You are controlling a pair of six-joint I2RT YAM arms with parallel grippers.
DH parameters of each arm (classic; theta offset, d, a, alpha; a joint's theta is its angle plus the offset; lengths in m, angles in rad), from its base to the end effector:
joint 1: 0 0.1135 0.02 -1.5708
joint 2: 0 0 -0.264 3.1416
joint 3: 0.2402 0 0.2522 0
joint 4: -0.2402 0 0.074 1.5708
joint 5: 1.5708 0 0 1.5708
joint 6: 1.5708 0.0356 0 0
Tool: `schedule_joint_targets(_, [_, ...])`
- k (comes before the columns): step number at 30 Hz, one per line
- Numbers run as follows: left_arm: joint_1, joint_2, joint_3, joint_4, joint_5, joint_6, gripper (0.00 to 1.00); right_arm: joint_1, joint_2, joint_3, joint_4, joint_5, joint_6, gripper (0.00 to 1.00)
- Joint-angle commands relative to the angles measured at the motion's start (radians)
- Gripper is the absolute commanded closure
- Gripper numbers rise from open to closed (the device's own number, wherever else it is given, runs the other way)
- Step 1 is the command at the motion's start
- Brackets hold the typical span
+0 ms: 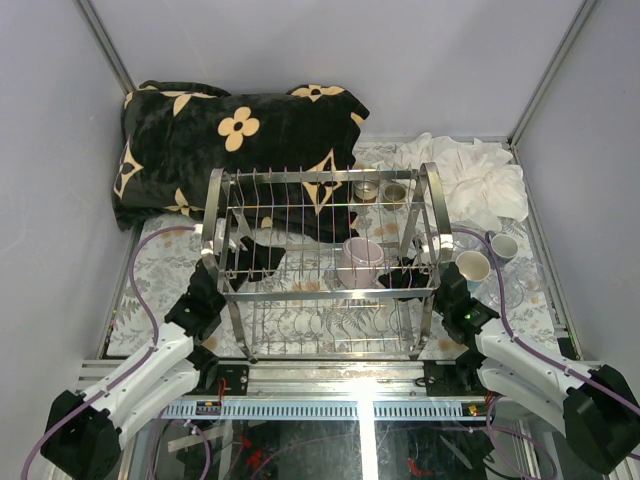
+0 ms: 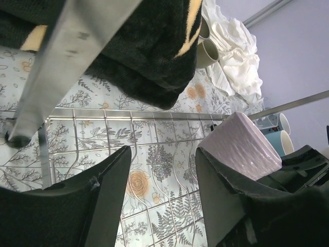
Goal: Unload the cups from the dish rack
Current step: Unload the cup from the dish rack.
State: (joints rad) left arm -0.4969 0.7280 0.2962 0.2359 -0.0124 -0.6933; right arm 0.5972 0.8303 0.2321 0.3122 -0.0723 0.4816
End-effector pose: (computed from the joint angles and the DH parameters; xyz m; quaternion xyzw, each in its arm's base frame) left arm 0.1567 -0.0845 0.2198 -0.0797 0.7687 -0.3518 0.5282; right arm 0.1500 0.1051 0.1891 -0.0678 0.7976 0.3323 0.4989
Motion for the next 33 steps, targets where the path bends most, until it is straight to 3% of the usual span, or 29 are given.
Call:
schedule_joint_targets(1, [-0.008,-0.065,0.005,-0.101,-0.09,-0.046,0.47,-0.007,-0.002,0.023,0.078,0.004,-0.005,1.0])
schedule_joint_targets(13, [-0.006,-0.259,0.079,-0.504,-0.321,-0.154,0.47,-0.02,-0.009,0.021,0.067,0.0,0.001,1.0])
schedule_joint_targets(17, [-0.006,-0.277,0.105,-0.607,-0.408,-0.209,0.42,-0.023,-0.027,0.013,0.059,0.004,0.011,1.0])
schedule_joint_targets(22, [-0.007,-0.311,0.106,-0.637,-0.421,-0.236,0.41,-0.026,-0.046,0.009,0.049,0.008,0.014,1.0])
schedule_joint_targets(33, [-0.006,-0.409,0.154,-0.774,-0.596,-0.311,0.36,-0.032,-0.054,0.009,0.029,0.011,0.021,1.0])
